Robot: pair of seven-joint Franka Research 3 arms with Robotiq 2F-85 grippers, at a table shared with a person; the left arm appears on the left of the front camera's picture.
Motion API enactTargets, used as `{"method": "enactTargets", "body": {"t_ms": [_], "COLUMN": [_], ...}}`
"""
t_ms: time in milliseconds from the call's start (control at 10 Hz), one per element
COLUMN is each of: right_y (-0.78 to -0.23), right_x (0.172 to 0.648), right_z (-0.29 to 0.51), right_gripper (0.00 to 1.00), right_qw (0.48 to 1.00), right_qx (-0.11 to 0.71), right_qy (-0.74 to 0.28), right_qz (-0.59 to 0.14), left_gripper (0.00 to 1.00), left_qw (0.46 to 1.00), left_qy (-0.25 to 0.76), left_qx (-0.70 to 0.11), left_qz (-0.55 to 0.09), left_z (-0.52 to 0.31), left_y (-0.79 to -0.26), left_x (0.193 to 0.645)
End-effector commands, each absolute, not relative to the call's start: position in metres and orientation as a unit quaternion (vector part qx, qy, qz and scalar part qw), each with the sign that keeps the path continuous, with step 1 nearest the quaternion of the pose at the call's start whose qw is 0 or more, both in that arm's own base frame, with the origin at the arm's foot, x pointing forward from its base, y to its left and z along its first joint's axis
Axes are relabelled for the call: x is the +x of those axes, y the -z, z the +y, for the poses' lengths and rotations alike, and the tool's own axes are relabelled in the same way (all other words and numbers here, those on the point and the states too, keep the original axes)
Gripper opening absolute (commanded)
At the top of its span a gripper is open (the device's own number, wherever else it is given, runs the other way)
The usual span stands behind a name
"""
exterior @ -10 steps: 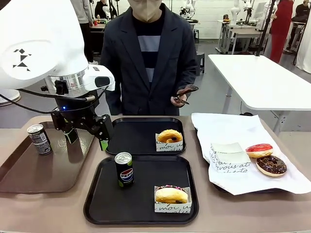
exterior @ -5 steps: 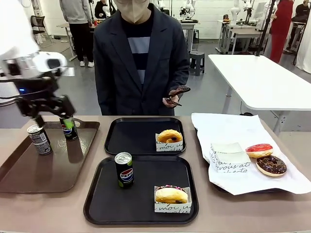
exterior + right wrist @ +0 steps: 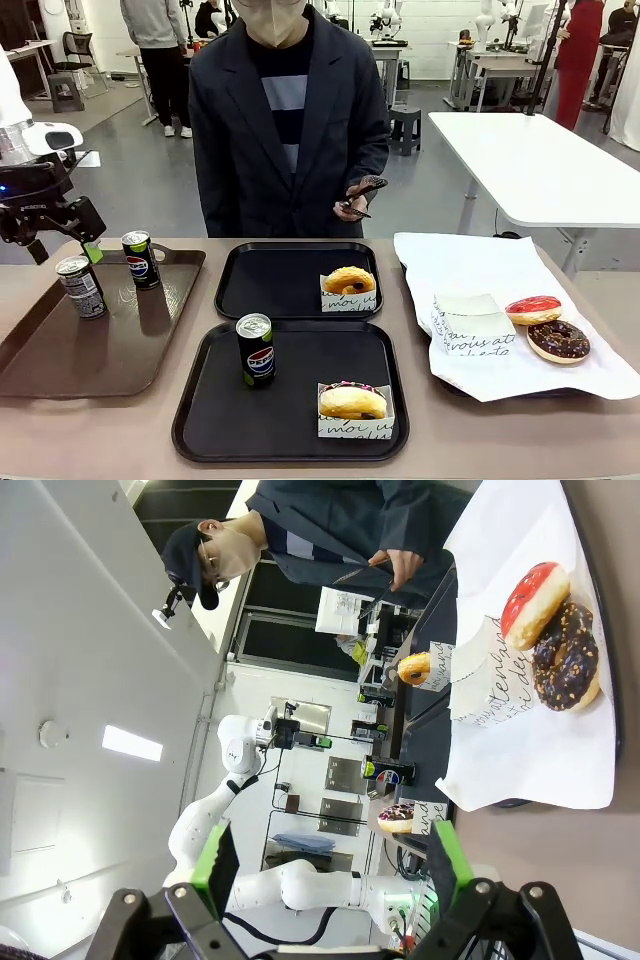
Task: Set up donuts and drinks on trays.
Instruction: Pick up one Pepsi coke from the Handle tray and place it on the Flat Tray without a Pepsi coke.
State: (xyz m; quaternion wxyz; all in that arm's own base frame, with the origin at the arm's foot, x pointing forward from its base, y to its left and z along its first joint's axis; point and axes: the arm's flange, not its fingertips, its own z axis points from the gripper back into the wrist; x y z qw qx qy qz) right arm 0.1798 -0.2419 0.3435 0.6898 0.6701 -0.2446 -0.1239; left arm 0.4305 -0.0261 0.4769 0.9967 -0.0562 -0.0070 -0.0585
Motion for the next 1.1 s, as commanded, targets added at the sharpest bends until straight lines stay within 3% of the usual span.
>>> {"method": "enactTargets", "body": {"t_ms": [0, 400, 700, 1000], "right_y": [-0.343, -0.343, -0.343, -0.343], "right_x": [0.183, 0.183, 0.183, 0.183], "right_z": [-0.240, -0.240, -0.240, -0.240], "right_gripper": [1.00, 1.00, 1.00, 1.00], "right_qw": [0.682, 0.682, 0.682, 0.682], "right_qx": [0.674, 0.674, 0.674, 0.674], "right_qy": [0.120, 0.120, 0.120, 0.120], "right_qz": [-0.258, -0.258, -0.258, -0.258], "left_gripper": [1.00, 1.00, 1.00, 1.00], "left_qw": [0.997, 0.996, 0.996, 0.998], "left_qy": [0.059, 0.064, -0.010, -0.014], "left_qx": [-0.050, -0.054, -0.085, -0.058], "left_qz": [-0.015, -0.016, 0.027, -0.004], "left_z": [-0.031, -0.031, -0.004, 0.012], "left_y": [-0.483, -0.485, -0.475, -0.461], "left_x": [0.419, 0.423, 0.483, 0.508]}}
